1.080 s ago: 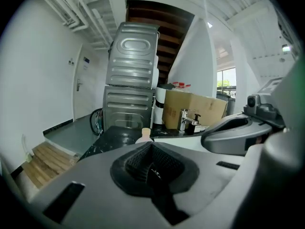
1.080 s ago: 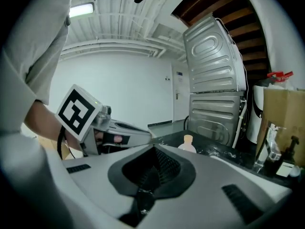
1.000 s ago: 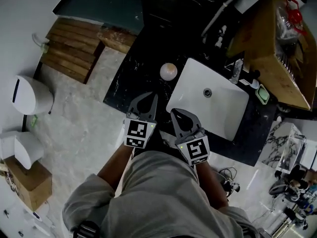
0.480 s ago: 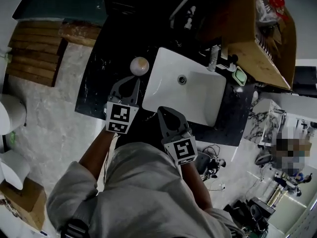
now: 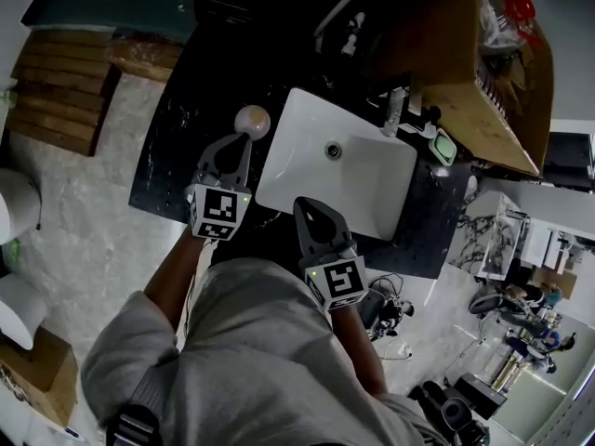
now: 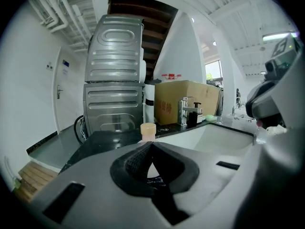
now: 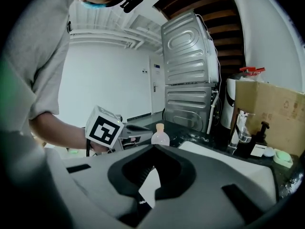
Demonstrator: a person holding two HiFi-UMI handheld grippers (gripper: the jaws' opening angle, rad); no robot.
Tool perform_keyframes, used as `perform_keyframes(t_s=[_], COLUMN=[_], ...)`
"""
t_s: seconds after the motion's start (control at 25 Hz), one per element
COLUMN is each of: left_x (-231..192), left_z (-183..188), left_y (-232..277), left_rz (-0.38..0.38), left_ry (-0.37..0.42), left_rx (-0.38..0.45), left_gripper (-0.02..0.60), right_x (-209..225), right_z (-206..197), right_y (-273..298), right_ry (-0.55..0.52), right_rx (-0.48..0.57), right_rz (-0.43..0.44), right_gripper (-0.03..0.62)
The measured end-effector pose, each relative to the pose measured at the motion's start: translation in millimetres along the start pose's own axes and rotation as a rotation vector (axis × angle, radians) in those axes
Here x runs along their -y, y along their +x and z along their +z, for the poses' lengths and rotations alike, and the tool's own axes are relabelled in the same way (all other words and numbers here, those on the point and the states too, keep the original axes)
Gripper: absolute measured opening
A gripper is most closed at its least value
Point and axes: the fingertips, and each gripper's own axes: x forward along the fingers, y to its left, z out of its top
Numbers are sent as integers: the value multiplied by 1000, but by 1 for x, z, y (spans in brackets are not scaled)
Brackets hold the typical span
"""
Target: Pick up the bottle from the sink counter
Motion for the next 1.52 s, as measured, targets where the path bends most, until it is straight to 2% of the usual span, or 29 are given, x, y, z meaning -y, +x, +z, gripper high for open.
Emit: perform_keyframes(t_s=[0.24, 0.52, 0.6, 0.76, 1.04, 1.2, 1.4, 1.52], left_x=[-6, 0, 0, -2, -5, -5, -2, -2], left_z=[5, 9, 11, 10, 17, 20, 20, 18], left_y=[-1, 5, 8, 17, 33, 43, 50, 52], left_rz=[-9, -123, -140, -161, -138, -141, -142, -135], left_ry=[3, 9, 17, -7, -1, 12, 0, -2], left_rx=[25, 54, 62, 61, 81, 73, 63, 54], left_gripper=[14, 21, 76, 127, 196, 201, 201, 201], right_x=[2, 7, 8, 9, 19, 21, 23, 24], right_z=[2, 12, 8, 7, 5, 4, 6, 6], right_y=[4, 7, 7, 5, -1, -3, -4, -5], right_ry=[0, 14, 23, 38, 30, 49, 17, 47], right_rx=[-8, 15, 7, 6, 11, 6, 17, 10], right_rz=[-1, -27, -35, -54, -86, -98, -93, -102], right_gripper=[9, 9, 9, 9, 9, 9, 9, 9])
